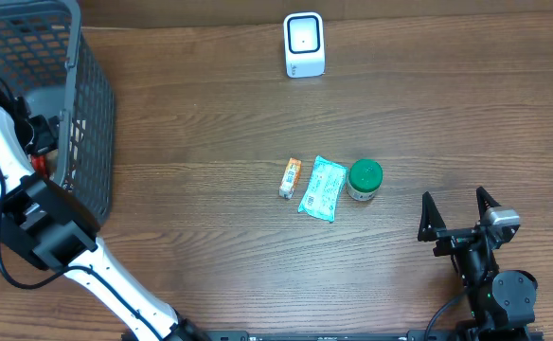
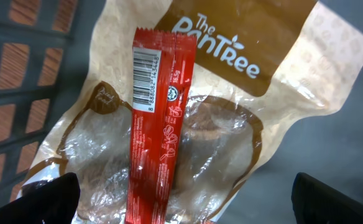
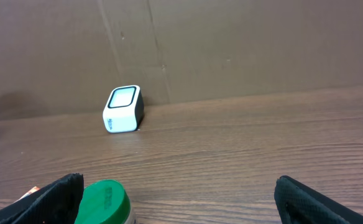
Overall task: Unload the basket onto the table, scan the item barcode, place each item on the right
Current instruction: 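Lower the left gripper into the basket and grasp the PanTree bread bag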
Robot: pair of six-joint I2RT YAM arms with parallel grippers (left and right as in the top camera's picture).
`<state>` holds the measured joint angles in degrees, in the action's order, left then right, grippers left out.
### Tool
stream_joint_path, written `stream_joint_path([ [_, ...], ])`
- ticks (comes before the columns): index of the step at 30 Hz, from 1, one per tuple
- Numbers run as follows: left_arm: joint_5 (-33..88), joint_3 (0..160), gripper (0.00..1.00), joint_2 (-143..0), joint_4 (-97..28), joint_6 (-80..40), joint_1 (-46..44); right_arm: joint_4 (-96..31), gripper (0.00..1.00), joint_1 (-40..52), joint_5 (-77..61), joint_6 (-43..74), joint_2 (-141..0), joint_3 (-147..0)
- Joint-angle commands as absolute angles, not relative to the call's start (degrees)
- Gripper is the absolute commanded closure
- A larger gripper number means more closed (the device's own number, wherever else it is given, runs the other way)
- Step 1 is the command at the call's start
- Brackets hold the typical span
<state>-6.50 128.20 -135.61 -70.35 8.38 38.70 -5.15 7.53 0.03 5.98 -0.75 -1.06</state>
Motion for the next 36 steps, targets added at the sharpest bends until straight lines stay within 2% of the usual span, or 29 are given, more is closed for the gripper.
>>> stream_joint_path([
  [1, -4.1, 128.4, 0.0, -138.7, -71.2, 11.6, 39.2, -4.8, 0.0, 7.3, 0.4, 5.7, -0.6, -0.5],
  [8, -2.0, 128.4, 0.0, -141.1, -72.9, 15.7, 39.3, -4.8, 0.0, 7.3, 0.4, 5.7, -0.6, -0.5],
  [21, -3.6, 125.5, 0.0, -141.3, -71.2, 15.2, 39.8, -4.8, 0.0, 7.3, 0.4, 5.7, -0.6, -0.5],
  [29, -3.6, 119.0, 0.27, -141.3, -68.4, 14.4, 39.8, -4.8, 0.0, 7.3, 0.4, 5.7, -0.6, -0.5],
  [36, -3.6, 119.1, 0.65, -140.8, -68.5, 13.6, 39.6, -4.8, 0.0, 7.3, 0.4, 5.7, -0.6, -0.5],
])
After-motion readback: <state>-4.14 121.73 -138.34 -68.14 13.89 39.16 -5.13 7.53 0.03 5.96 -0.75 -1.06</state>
